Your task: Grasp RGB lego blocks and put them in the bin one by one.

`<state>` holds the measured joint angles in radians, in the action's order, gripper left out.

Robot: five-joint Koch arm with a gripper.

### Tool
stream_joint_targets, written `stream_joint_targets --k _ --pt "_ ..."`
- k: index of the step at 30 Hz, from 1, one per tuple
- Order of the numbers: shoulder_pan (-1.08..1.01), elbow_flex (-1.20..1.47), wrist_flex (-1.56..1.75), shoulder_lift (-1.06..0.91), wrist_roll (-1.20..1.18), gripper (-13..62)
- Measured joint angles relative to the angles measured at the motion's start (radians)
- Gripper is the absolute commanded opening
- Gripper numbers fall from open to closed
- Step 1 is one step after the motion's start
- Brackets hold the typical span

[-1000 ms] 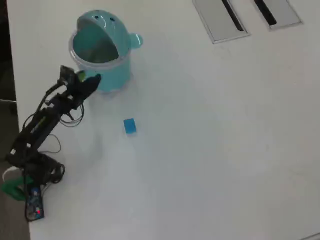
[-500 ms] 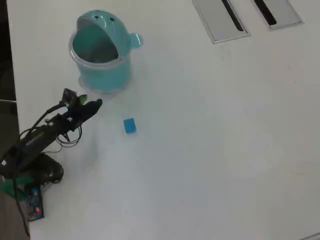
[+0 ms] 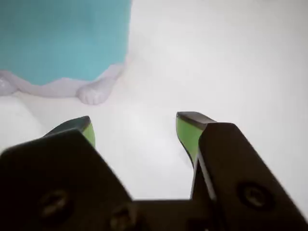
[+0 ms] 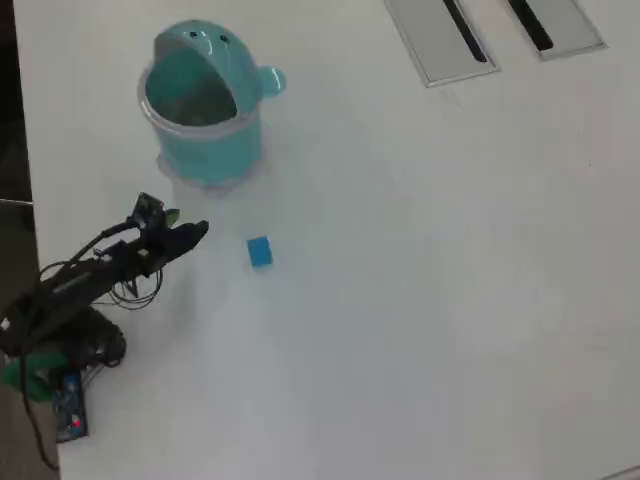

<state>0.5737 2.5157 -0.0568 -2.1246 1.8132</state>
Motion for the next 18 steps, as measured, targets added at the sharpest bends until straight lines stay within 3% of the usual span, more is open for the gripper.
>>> stream_joint_targets --k 18 --pt "-0.087 0.021 0.091 0.270 0.000 29.4"
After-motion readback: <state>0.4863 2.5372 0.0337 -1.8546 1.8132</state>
